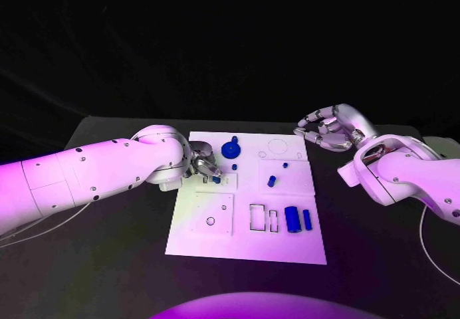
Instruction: Assemble the parts on the task board
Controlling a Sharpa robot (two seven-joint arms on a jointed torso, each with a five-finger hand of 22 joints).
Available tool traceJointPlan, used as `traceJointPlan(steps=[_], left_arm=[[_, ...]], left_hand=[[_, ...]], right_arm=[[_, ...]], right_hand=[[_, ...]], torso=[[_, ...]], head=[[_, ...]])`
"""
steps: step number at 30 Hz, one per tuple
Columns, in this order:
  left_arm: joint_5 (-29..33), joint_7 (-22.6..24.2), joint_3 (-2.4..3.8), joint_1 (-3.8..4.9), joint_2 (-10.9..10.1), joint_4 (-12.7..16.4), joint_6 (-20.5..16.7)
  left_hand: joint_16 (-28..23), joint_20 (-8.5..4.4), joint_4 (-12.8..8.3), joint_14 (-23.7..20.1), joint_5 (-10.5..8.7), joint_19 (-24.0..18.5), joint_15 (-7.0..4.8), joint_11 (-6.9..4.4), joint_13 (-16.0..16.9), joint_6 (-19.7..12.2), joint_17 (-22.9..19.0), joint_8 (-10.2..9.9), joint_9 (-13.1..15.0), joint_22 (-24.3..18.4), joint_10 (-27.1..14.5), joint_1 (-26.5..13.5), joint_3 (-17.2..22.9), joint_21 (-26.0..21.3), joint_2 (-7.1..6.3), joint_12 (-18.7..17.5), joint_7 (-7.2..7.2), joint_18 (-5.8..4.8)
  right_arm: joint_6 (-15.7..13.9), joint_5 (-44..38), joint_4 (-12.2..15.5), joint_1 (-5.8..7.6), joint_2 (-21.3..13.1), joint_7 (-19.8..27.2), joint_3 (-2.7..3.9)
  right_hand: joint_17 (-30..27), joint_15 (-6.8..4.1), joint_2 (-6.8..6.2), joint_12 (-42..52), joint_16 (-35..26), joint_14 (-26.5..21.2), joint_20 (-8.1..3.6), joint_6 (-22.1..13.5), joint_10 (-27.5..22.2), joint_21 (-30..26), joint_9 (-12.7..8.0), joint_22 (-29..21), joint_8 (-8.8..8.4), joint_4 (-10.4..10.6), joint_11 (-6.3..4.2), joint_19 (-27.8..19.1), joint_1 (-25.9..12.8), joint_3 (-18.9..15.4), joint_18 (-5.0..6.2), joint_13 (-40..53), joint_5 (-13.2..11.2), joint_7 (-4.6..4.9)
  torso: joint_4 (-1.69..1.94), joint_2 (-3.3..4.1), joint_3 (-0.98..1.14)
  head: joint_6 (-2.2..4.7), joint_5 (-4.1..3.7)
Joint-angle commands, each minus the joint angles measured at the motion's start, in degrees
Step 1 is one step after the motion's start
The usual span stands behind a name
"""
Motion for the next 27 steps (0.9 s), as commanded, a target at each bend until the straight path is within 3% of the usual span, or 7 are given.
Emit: traceJointPlan(steps=[1,17,27], left_arm=[[0.95,0.1,-0.31,-0.42,0.38,0.12,2.45],[0.84,0.12,-0.31,-0.43,0.45,0.07,2.77],[0.89,0.19,-0.3,-0.44,0.42,0.21,2.56]], left_hand=[[0.33,-0.11,0.8,6.0,-0.21,0.21,-0.38,0.02,0.11,2.2,14.48,-0.22,-0.11,0.1,0.4,-0.68,-1.13,0.22,-0.12,0.29,-1.8,-0.36],[0.54,-0.14,1.91,6.11,-0.31,0.36,-0.41,-0.01,0.35,2.42,14.86,-0.37,-0.16,0.5,0.48,-1.48,-3.07,0.38,-0.3,0.45,-1.85,-0.44],[0.63,-0.2,2.27,6.15,0.2,0.41,-0.52,-0.2,0.51,2.59,15.02,-0.46,-0.16,0.64,0.6,-1.25,-3.27,0.43,0.55,0.58,-2.09,-0.45]], right_arm=[[0.2,-0.17,0.1,-0.04,-0.04,0.17,0.0],[0.23,-0.14,0.07,-0.05,-0.07,0.15,0.0],[0.26,-0.14,0.04,-0.07,-0.06,0.12,0.0]], right_hand=[[9.32,-0.27,-0.02,0.02,-0.32,4.57,-0.56,-0.39,0.1,-0.28,-0.08,12.03,0.25,0.08,-0.16,3.61,-0.68,-0.38,0.83,3.26,-0.23,-0.2],[9.39,-0.28,0.16,0.08,-0.3,4.59,-0.57,-0.45,0.15,-0.26,-0.11,12.05,0.34,0.1,-0.17,3.63,-1.22,-0.54,0.82,3.29,-0.47,-0.21],[9.34,-0.28,0.2,0.06,-0.33,4.58,-0.57,-0.46,0.13,-0.23,-0.11,12.07,0.36,0.1,-0.17,3.65,-1.29,-0.56,0.81,3.27,-0.47,-0.21]], torso=[[-0.01,0.01,-0.02],[0.01,0.0,-0.04],[0.01,0.03,-0.03]], head=[[-0.05,-0.07],[-0.13,-0.09],[-0.17,-0.08]])
